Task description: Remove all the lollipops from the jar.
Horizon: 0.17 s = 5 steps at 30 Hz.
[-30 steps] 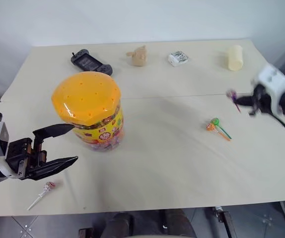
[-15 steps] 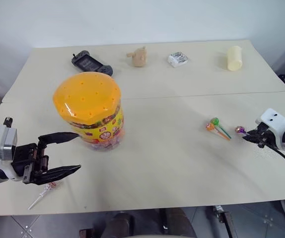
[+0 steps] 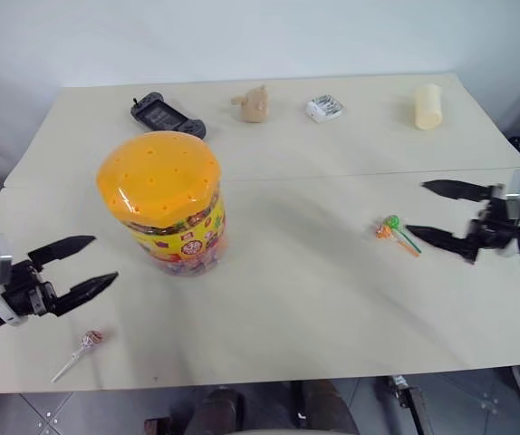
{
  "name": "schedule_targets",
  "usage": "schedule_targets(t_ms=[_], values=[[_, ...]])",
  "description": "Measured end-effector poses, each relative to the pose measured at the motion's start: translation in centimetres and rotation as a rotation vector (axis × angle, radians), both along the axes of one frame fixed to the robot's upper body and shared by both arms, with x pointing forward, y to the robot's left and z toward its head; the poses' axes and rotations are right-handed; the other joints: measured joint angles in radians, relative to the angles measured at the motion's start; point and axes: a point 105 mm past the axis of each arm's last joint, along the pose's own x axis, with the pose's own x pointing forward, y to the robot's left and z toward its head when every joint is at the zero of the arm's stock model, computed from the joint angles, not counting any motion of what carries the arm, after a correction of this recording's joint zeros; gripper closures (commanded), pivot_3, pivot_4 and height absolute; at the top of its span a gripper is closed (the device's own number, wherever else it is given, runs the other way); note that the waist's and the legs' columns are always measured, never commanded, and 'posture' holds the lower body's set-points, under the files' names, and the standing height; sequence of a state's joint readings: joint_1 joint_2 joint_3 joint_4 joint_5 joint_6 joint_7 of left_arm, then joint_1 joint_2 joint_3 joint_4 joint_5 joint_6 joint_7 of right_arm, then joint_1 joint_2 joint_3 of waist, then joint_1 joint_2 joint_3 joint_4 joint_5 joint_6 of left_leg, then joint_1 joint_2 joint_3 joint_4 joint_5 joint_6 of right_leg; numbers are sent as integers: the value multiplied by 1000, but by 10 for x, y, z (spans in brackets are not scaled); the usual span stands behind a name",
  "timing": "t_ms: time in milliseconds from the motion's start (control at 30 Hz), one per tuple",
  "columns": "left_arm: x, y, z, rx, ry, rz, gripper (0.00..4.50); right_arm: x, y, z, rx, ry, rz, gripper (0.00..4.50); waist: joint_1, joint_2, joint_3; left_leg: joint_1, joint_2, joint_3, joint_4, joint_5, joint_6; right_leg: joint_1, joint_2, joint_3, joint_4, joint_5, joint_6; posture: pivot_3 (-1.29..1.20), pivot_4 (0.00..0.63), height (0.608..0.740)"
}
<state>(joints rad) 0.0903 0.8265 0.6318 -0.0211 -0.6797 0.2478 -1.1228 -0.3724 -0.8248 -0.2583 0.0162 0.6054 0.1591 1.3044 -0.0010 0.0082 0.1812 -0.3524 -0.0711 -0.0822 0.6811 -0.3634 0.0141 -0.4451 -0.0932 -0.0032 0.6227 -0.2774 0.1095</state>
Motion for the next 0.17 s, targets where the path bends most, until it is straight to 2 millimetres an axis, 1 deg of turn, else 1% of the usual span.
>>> schedule_targets(t_ms=[33, 67, 100, 167], values=[[1, 4, -2, 6, -1, 24, 0, -5, 14, -2, 0, -10, 47, 49, 1, 0, 0, 0, 0, 0, 0, 0, 0, 0, 0, 0, 0, 0, 0, 0, 150, 740], [1, 9, -7, 8, -2, 53, 0, -10, 28, -10, -12, -8, 96, 49, 2, 0, 0, 0, -1, 0, 0, 0, 0, 0, -1, 0, 0, 0, 0, 0, 150, 740], [0, 11, -12, 10, -2, 75, 0, -14, 37, -21, -34, 5, 127, 49, 5, -1, 0, 0, -2, 0, 0, -1, 1, 0, -1, 0, 0, 0, 0, 0, 150, 740], [-3, 16, -24, 25, 5, 126, 0, -17, 44, -43, -77, 29, 136, 49, 13, -2, -1, -1, -3, 0, 1, -2, 3, 0, -2, 0, -1, 0, 0, 0, 150, 740]])
